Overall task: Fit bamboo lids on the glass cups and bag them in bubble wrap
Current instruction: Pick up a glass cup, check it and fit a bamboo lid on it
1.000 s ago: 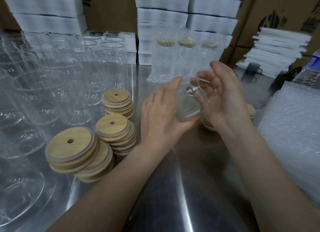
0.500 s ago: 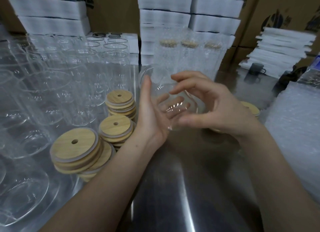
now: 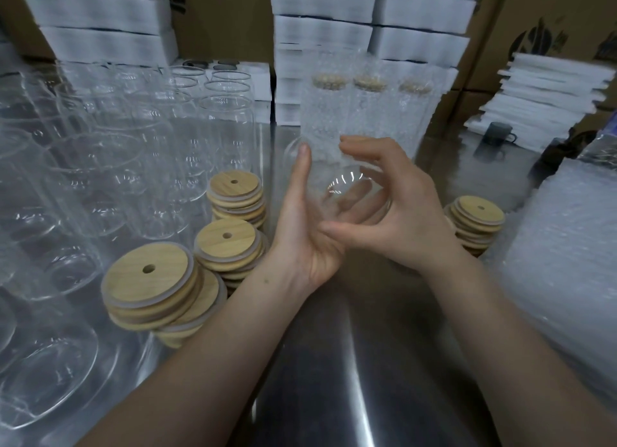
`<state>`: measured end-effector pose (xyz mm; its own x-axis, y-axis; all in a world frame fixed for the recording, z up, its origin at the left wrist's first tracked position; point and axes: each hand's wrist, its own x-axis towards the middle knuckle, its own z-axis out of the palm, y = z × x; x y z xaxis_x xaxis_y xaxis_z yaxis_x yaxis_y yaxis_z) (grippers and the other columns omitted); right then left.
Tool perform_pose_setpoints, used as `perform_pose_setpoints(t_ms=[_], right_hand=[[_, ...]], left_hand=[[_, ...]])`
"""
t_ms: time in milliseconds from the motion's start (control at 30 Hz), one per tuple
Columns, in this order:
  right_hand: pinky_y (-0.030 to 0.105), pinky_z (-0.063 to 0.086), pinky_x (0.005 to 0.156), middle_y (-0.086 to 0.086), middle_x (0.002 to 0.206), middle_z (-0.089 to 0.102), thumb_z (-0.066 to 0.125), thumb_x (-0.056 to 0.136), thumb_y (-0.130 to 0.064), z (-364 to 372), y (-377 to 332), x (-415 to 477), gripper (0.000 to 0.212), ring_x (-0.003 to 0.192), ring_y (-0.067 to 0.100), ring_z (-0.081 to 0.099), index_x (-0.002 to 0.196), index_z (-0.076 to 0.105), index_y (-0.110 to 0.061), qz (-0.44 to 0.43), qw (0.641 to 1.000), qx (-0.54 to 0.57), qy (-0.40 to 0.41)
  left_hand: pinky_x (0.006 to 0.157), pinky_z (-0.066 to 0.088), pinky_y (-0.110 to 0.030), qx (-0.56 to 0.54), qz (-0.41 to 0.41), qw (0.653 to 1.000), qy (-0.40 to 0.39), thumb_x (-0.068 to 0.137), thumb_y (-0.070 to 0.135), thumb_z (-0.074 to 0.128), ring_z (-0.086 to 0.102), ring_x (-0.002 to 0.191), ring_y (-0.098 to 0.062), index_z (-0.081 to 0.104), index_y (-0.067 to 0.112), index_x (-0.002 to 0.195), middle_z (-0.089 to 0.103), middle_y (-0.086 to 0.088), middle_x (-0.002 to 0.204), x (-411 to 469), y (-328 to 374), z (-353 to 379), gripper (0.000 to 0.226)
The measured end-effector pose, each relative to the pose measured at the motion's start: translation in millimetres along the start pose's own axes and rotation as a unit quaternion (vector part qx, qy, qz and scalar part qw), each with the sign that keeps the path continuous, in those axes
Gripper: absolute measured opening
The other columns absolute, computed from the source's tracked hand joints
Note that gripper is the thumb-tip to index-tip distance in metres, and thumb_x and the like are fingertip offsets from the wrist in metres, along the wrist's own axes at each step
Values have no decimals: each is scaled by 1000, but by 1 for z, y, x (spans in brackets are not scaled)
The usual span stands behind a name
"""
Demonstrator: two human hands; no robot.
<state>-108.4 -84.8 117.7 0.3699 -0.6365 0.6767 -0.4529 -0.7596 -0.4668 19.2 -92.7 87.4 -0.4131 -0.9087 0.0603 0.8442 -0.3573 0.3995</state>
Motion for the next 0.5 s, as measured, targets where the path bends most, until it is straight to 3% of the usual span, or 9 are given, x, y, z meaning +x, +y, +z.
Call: perform_pose_setpoints(t_ms=[100, 167, 300, 367, 433, 500], right_hand=[[37, 45, 107, -3, 126, 59, 83, 70, -36, 6, 2, -1, 59, 126, 10, 55, 118, 52, -24, 13, 997, 47, 63], [40, 45, 108, 0, 124, 61, 81, 74, -24, 10, 1, -1, 44, 128, 13, 54, 111, 56, -26, 35, 990, 105, 86], [37, 51, 102, -3, 118, 66, 67, 84, -16, 12, 0, 3, 22, 121, 19, 61, 104, 65, -24, 81, 967, 218, 102], [28, 53, 96, -7, 121, 68, 64, 88, -18, 5, 3, 6, 23, 116, 18, 64, 110, 68, -22, 108, 958, 252, 79], [23, 44, 105, -6, 129, 64, 61, 90, -22, -3, 8, 8, 29, 127, 9, 56, 119, 64, -20, 114, 954, 278, 11], [26, 34, 115, -4, 140, 56, 57, 90, -25, -13, 15, 9, 40, 138, 7, 44, 130, 56, -19, 114, 948, 289, -69]], left_hand=[[92, 56, -43, 35, -2, 999, -33, 86, 54, 64, 58, 121, -36, 50, 11, 136, 56, -21, 134, -1, 0, 2, 67], [102, 47, -42, 74, 10, 996, -40, 92, 56, 53, 54, 127, -34, 48, 11, 138, 50, -21, 142, -1, -2, 2, 65], [109, 39, -46, 102, 21, 994, -16, 91, 61, 50, 57, 123, -34, 37, 10, 146, 58, -21, 133, 2, -4, -3, 76], [114, 32, -49, 102, 32, 994, -4, 90, 63, 50, 54, 126, -35, 37, 9, 145, 57, -21, 134, 4, -3, -6, 77], [116, 22, -48, 105, 40, 994, 3, 91, 65, 47, 47, 124, -32, 60, 5, 128, 55, -18, 132, 4, 1, -10, 72], [109, 36, -44, 101, 39, 994, 13, 89, 68, 47, 54, 116, -33, 73, 4, 109, 63, -19, 123, 3, 3, -11, 72]])
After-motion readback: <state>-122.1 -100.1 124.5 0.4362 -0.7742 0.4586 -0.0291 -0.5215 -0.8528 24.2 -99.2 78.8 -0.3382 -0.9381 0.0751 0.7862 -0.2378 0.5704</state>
